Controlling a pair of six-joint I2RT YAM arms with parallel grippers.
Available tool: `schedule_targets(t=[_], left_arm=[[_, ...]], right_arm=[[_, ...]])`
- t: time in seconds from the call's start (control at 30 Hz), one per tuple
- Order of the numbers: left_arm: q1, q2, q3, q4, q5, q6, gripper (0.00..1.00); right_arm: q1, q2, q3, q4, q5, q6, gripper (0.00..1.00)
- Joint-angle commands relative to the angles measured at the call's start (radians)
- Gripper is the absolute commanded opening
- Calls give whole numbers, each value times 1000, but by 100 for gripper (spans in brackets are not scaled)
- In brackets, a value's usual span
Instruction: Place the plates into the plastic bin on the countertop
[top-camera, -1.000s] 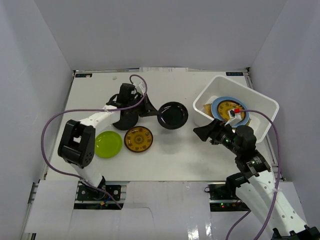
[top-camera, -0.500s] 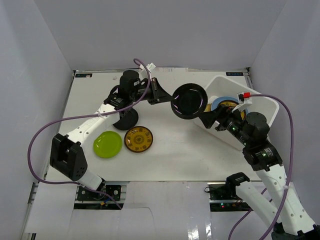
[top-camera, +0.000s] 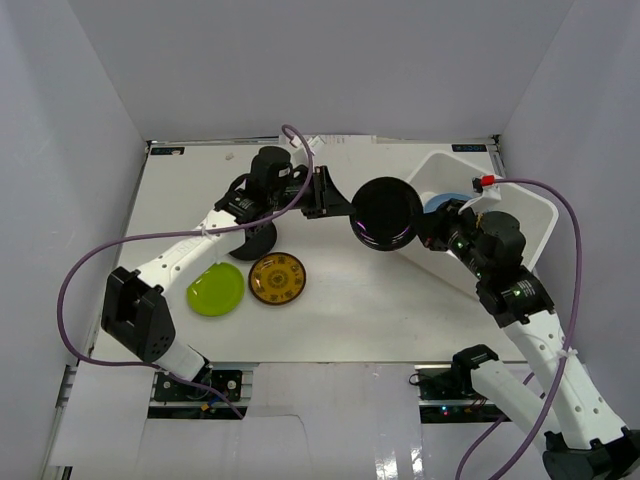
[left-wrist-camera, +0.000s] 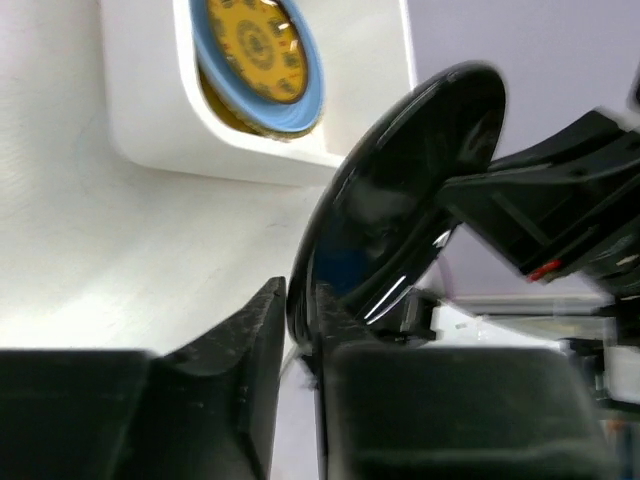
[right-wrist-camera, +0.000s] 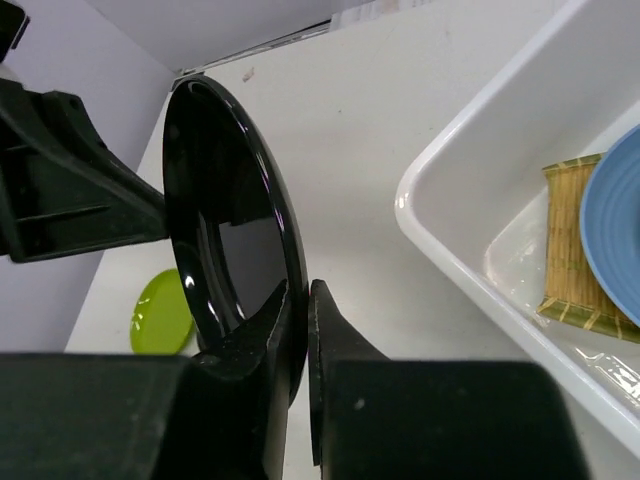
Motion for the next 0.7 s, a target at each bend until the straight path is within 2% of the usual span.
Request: schedule_targets(t=[0.0, 0.03, 0.07, 0.1, 0.17, 0.23, 0.3, 0.33, 0.4, 0.43, 0.47, 0.5, 0.53, 0.63, 0.67], left_arm=[[2, -22, 51, -67, -48, 58, 41], [4, -19, 80, -121, -71, 78, 51], [2, -19, 96, -148, -106, 118, 66], [4, -22, 108, -175, -189, 133, 72], [24, -28, 122, -228, -267, 162, 81], [74, -42, 113, -258, -379, 164, 81], [140, -64, 45, -264, -404, 129, 81], [218, -96, 12, -256, -415, 112, 81], [297, -140, -112, -245, -430, 80, 81], [364, -200, -154, -233, -429, 52, 81], [383, -232, -198, -226, -443, 44, 81], [395, -269, -279, -221, -462, 40, 81], [398, -304, -315, -218, -484, 32, 81], [400, -442, -426, -239, -583, 21, 80], [400, -503, -442, -254, -727, 8, 79]], right_arm=[[4, 6, 15, 56, 90, 1, 8], [4, 7, 21, 56, 105, 1, 8], [3, 7, 30, 54, 128, -2, 8], [1, 6, 49, 54, 183, -9, 8], [-10, 1, 67, 53, 236, -17, 8], [-39, 6, 98, 48, 288, -39, 8], [-68, 9, 110, 35, 335, -54, 8], [-112, 15, 115, 30, 351, -72, 8], [-172, 21, 107, 15, 369, -88, 8], [-250, 24, 80, 13, 360, -95, 8], [-298, 25, 63, 15, 334, -94, 8], [-351, 27, 47, 15, 244, -88, 8], [-460, 35, 29, 16, 198, -77, 8], [-569, 61, -40, 24, 118, -45, 8], [-579, 65, -72, 28, 125, -33, 8]])
